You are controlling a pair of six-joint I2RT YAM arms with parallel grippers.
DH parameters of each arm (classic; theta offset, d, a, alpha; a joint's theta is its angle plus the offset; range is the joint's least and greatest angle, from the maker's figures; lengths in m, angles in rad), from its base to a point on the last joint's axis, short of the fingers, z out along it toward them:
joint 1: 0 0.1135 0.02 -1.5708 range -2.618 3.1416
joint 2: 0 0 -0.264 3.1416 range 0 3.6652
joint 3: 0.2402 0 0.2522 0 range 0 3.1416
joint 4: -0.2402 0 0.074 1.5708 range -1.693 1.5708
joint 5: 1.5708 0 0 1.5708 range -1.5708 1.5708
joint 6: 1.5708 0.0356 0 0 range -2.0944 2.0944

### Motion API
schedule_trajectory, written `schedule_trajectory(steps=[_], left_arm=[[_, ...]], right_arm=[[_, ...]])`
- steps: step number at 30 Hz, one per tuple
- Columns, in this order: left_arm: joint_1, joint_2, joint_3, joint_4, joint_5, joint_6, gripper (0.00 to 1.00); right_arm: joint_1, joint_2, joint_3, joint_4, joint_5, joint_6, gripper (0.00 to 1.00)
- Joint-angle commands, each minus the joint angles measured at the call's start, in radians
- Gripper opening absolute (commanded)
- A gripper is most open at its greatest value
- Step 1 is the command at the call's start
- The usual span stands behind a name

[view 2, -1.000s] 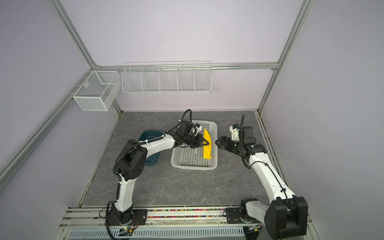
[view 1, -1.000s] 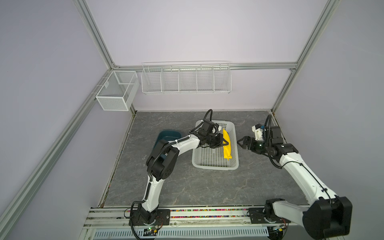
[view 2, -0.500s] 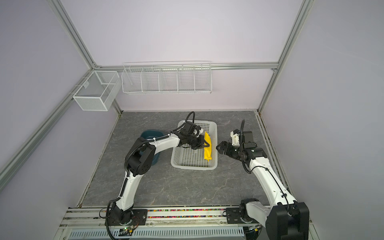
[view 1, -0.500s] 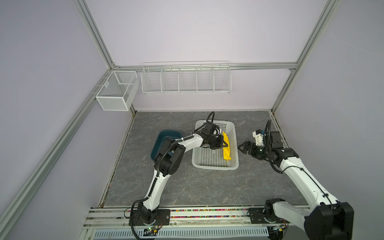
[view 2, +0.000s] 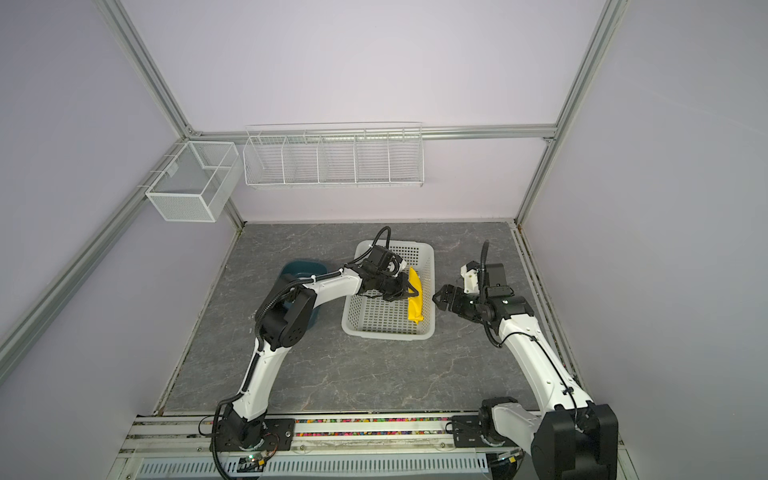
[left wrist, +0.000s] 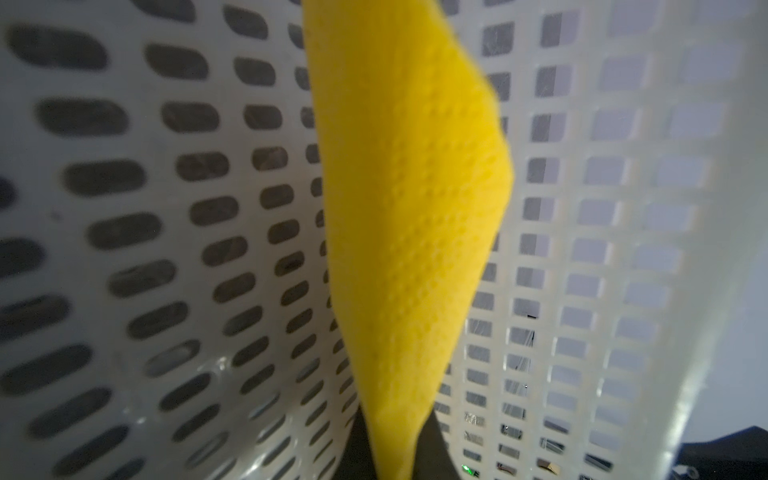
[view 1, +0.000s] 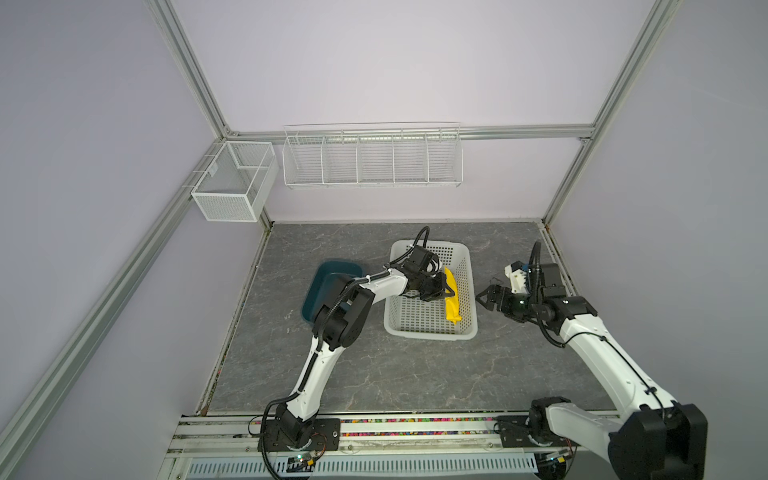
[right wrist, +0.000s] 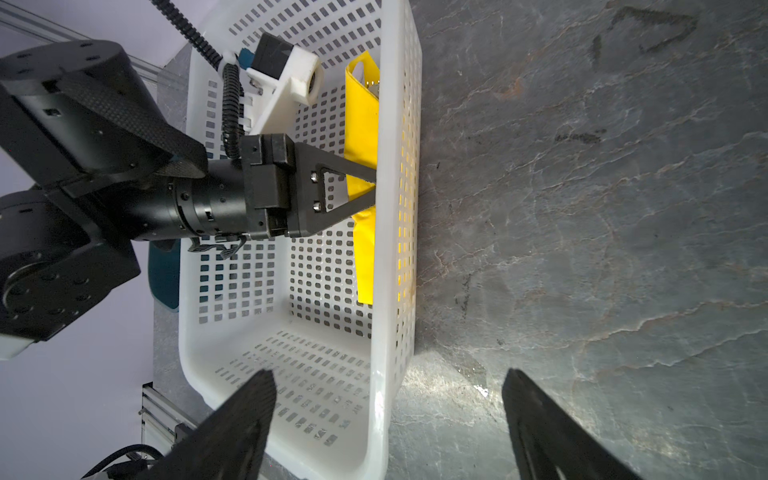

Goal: Place the utensils on the paper napkin and roll it up
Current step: 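Carry the bundle over the basket with the left gripper while the right releases it, then lower the bundle into the basket and open the left gripper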

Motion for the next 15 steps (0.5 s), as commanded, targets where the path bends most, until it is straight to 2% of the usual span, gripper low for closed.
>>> schedule_trajectory(steps=[1,10,15], left_arm=[[-0.004,0.028,0.041,-0.046,-0.029,0.042,0.10],[-0.004,0.030,0.050,-0.088,-0.041,0.077,0.23],[-0.004,0.008,0.069,-0.169,-0.089,0.131,0.32]], right_arm=[[-0.001,-0.010,-0.016,-0.010,0.009,-0.011,0.89],[-0.001,-0.009,-0.015,-0.012,0.008,-0.008,0.89],[-0.002,-0.028,-0.020,-0.014,0.011,-0.003,0.88]])
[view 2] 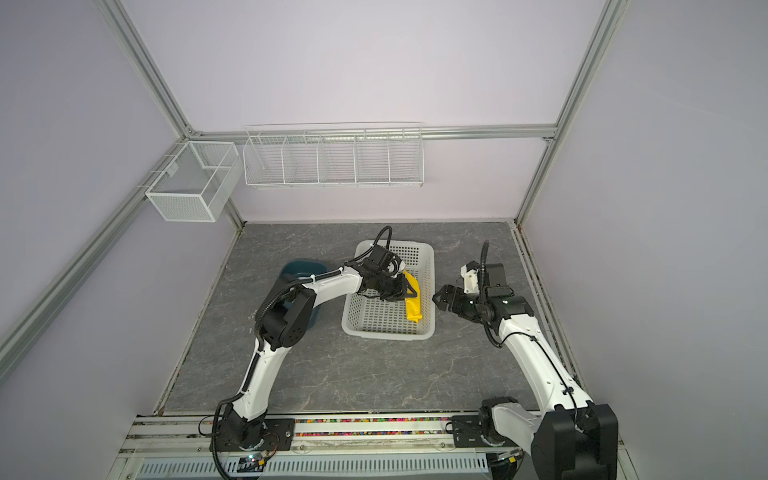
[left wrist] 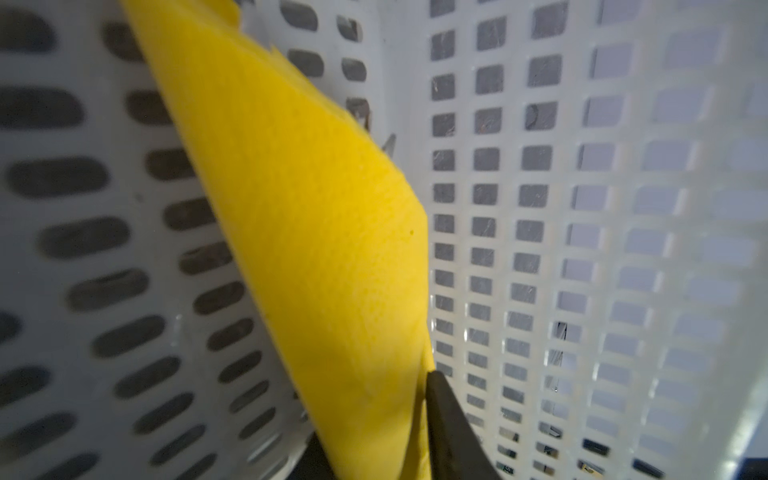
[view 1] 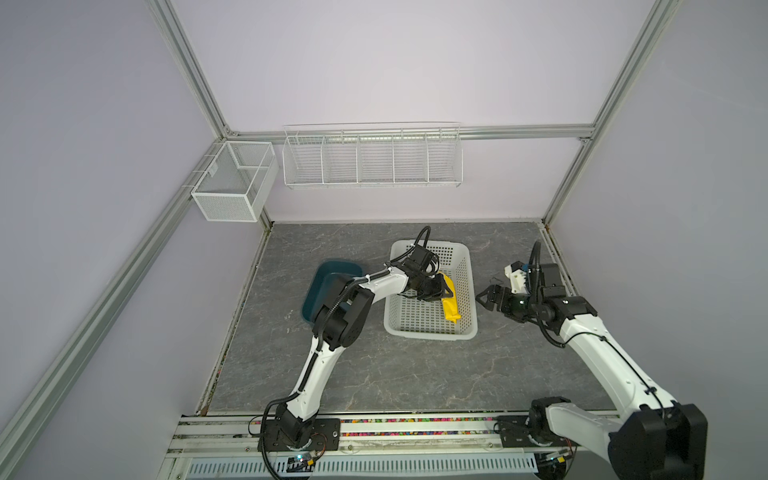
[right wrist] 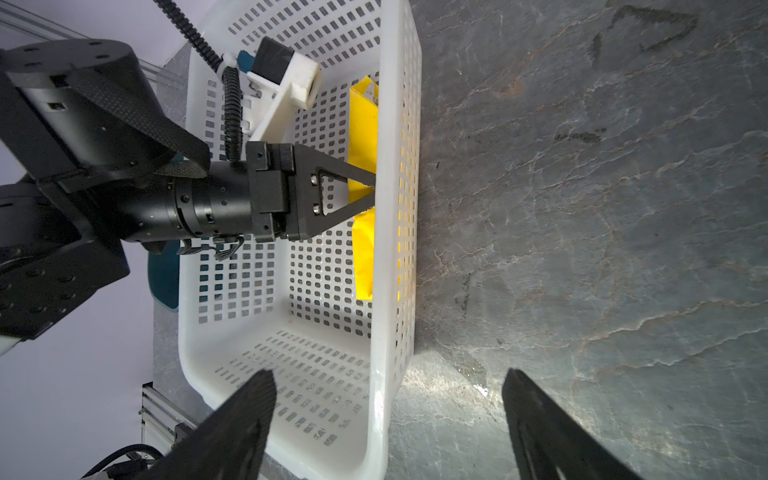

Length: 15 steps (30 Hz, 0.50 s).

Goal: Place the utensils on the paper napkin and roll it up
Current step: 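Lower the bundle into the basket and open the left gripper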

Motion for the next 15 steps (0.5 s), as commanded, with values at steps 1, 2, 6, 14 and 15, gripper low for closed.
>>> schedule_trajectory(steps=[1,2,6,14,15], left_arm=[[-0.004,-0.001,0.036,-0.072,-0.044,0.058,0.34],[-0.004,-0.009,0.037,-0.088,-0.057,0.069,0.36],[-0.004,-0.034,0.037,-0.144,-0.096,0.101,0.44],[-0.005,-0.083,0.061,-0.283,-0.123,0.169,0.60],[-0.006,-0.091,0.057,-0.294,-0.133,0.172,0.59]], right_arm=[[-0.002,-0.030,-0.021,-0.013,0.011,-0.001,0.88],[-0.002,-0.034,-0.023,-0.013,0.011,0.001,0.89],[-0.002,-0.042,-0.014,-0.019,0.006,0.002,0.89],[-0.002,-0.035,0.003,-0.028,0.011,-0.008,0.88],[-0.002,-0.033,0.003,-0.027,0.011,-0.009,0.88]])
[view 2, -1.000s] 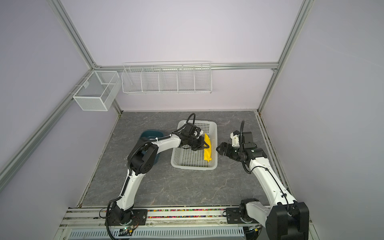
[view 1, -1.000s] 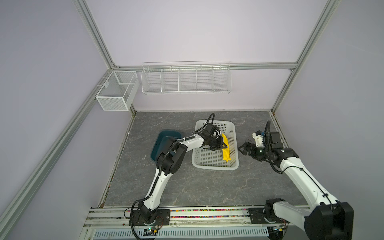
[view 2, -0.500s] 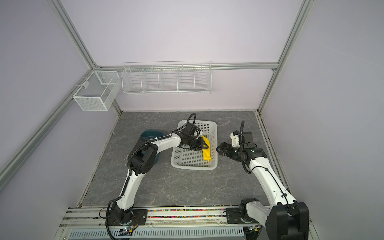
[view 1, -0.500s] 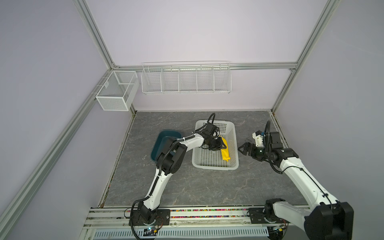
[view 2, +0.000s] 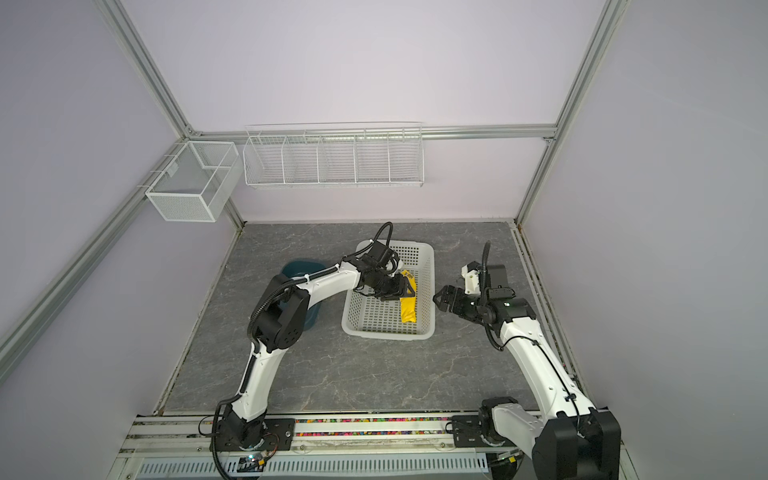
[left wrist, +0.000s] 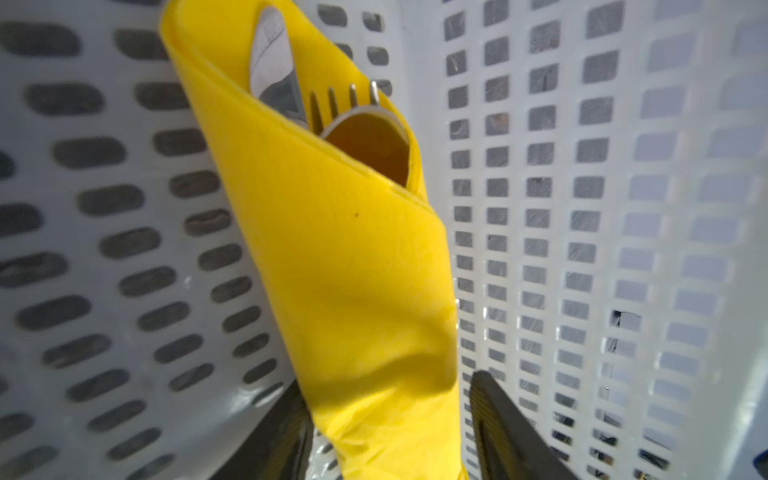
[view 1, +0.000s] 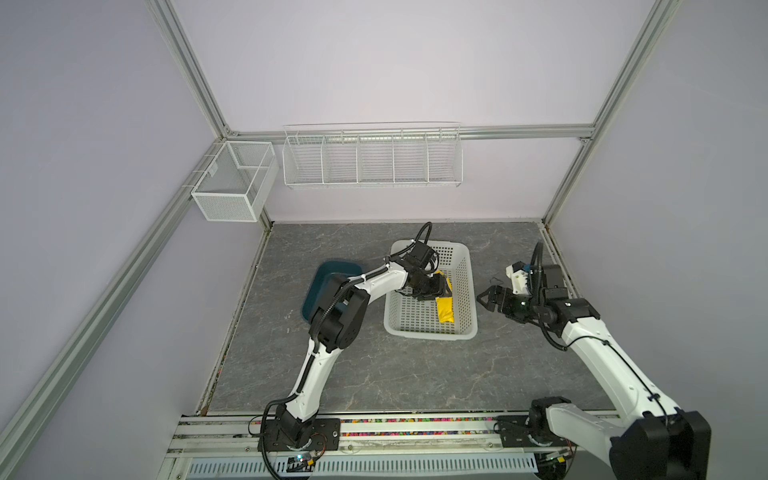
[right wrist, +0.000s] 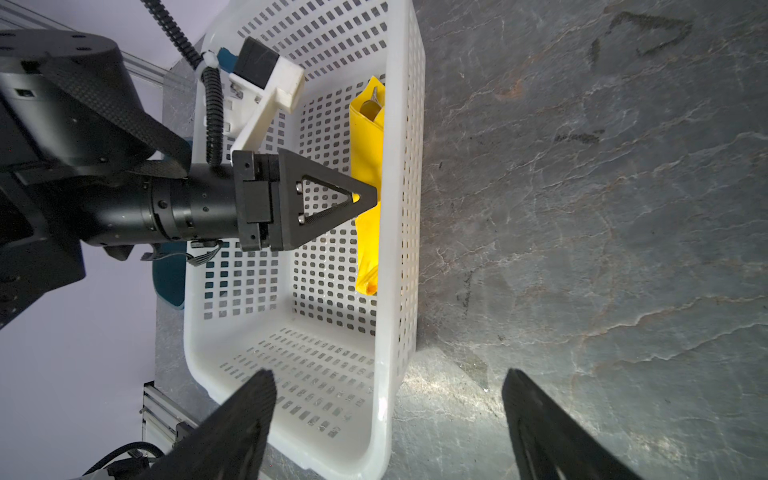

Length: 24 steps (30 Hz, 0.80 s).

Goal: Place the utensils on the paper napkin and roll it up
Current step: 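Lower the bundle into the basket and open the left gripper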

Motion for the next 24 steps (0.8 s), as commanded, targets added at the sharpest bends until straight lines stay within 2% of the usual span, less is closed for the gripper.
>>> schedule_trajectory(steps=[1,5,9,14,19,24], left_arm=[[-0.004,-0.049,0.019,-0.109,-0.047,0.055,0.58],[-0.005,-0.042,0.012,-0.131,-0.051,0.057,0.54],[-0.010,-0.010,0.036,-0.148,-0.025,0.066,0.39],[-0.028,0.016,0.073,-0.221,-0.098,0.100,0.28],[-0.033,0.005,0.039,-0.215,-0.148,0.085,0.13],[-0.033,-0.019,-0.004,-0.179,-0.156,0.064,0.08]], right_arm=[[-0.002,-0.006,0.006,-0.017,0.009,-0.011,0.88],[-0.002,-0.005,-0.004,-0.010,0.017,-0.007,0.88],[-0.001,-0.001,-0.012,0.001,0.016,0.001,0.88],[-0.001,0.005,-0.010,-0.009,0.024,-0.006,0.88],[-0.002,0.002,-0.001,-0.022,0.026,-0.010,0.88],[-0.002,-0.012,-0.004,-0.035,0.031,-0.017,0.88]])
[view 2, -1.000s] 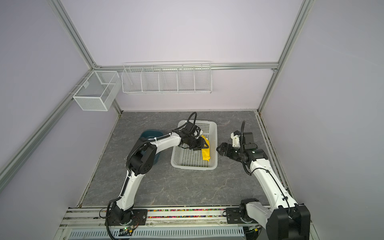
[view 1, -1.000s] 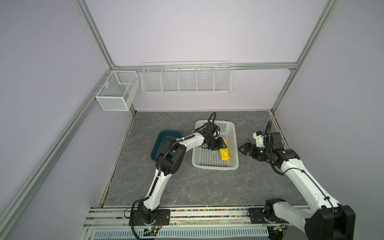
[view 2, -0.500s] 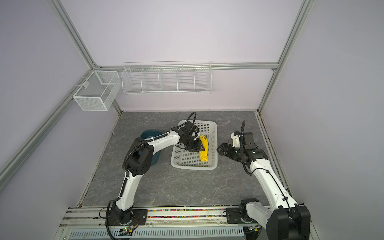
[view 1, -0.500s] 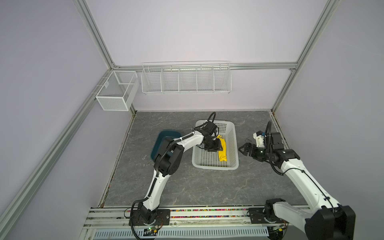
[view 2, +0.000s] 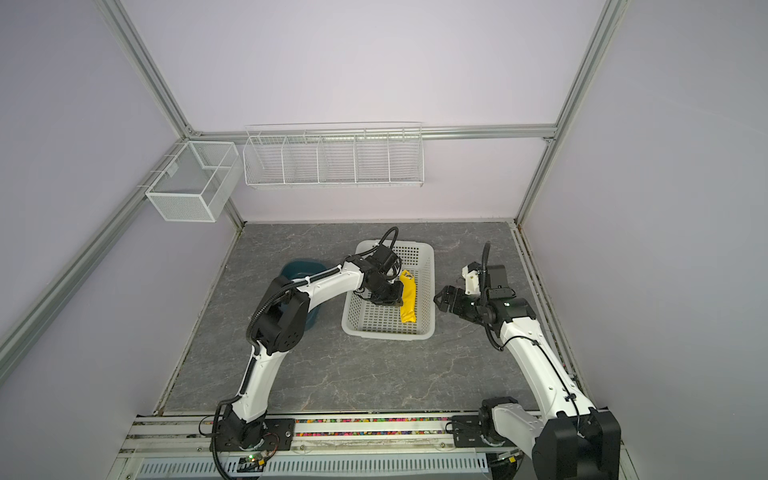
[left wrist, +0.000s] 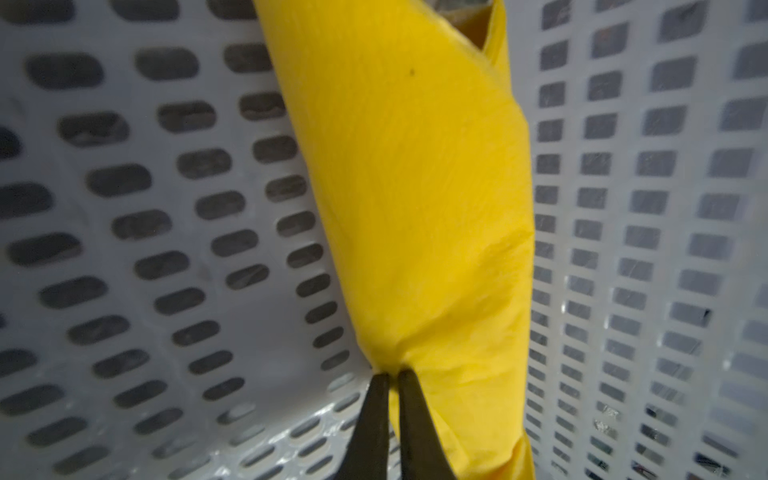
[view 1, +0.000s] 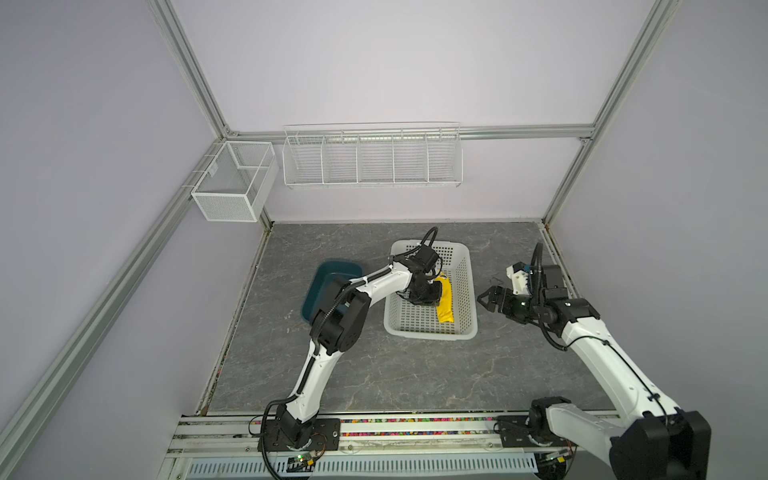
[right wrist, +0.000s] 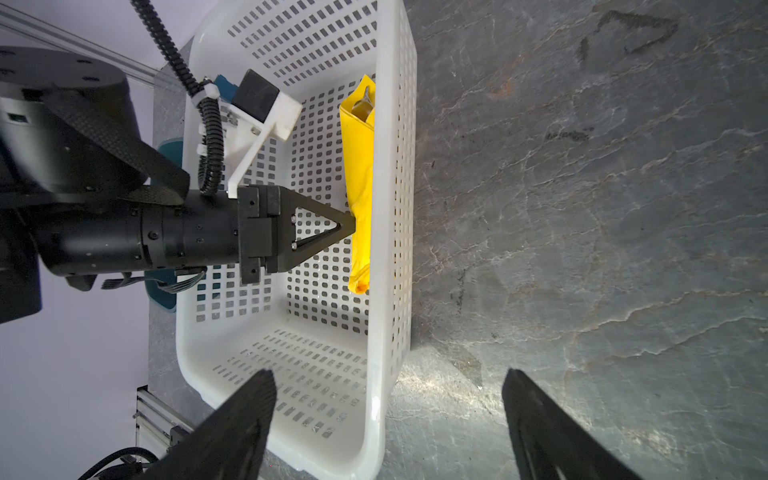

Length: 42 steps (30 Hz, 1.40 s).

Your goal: Place the utensils on the paper napkin and roll it up

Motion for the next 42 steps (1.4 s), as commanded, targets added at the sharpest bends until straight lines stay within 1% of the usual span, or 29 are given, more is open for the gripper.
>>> schedule_trajectory(steps=[1,4,7,8,10,13,14,16,20,24,27,32,37,39,42], left_arm=[[-0.002,-0.011,-0.027,-0.002,-0.022,-0.004,0.07],[-0.004,-0.023,-0.044,0.031,-0.002,-0.015,0.06],[-0.005,-0.062,-0.084,0.072,-0.019,-0.035,0.07],[-0.005,-0.078,-0.096,0.081,-0.032,-0.042,0.08],[-0.005,-0.117,-0.135,0.118,-0.043,-0.056,0.16],[-0.005,-0.173,-0.181,0.177,-0.037,-0.070,0.17],[-0.005,-0.185,-0.189,0.193,-0.027,-0.073,0.16],[-0.006,-0.197,-0.191,0.219,-0.002,-0.074,0.09],[-0.011,-0.186,-0.173,0.282,0.082,-0.086,0.03],[-0.016,-0.130,-0.133,0.339,0.194,-0.125,0.02],[-0.018,-0.086,-0.105,0.326,0.209,-0.152,0.00],[-0.019,-0.025,-0.070,0.246,0.199,-0.142,0.00],[-0.020,-0.013,-0.077,0.177,0.119,-0.120,0.00],[-0.020,-0.009,-0.065,0.151,0.111,-0.104,0.00],[-0.020,-0.025,-0.063,0.155,0.107,-0.101,0.01]], right_arm=[[-0.001,-0.014,-0.003,-0.026,0.012,-0.017,0.89],[-0.001,-0.019,-0.004,-0.031,0.011,-0.017,0.88],[-0.001,-0.028,-0.005,-0.033,0.015,-0.017,0.89],[-0.002,-0.030,-0.003,-0.034,0.016,-0.017,0.89],[-0.002,-0.031,0.000,-0.037,0.016,-0.019,0.89],[-0.002,-0.034,0.001,-0.043,0.020,-0.022,0.88],[-0.002,-0.034,0.001,-0.044,0.022,-0.022,0.89],[-0.002,-0.034,-0.004,-0.038,0.021,-0.019,0.88],[-0.002,-0.030,-0.005,-0.037,0.018,-0.017,0.89],[-0.001,-0.028,-0.008,-0.036,0.023,-0.017,0.89],[-0.002,-0.024,-0.011,-0.038,0.026,-0.018,0.89],[-0.002,-0.025,-0.016,-0.040,0.039,-0.018,0.88],[-0.002,-0.009,-0.010,-0.048,0.057,-0.022,0.89],[-0.001,-0.002,-0.002,-0.050,0.061,-0.024,0.89],[-0.001,-0.012,0.005,-0.061,0.112,-0.022,0.88]])
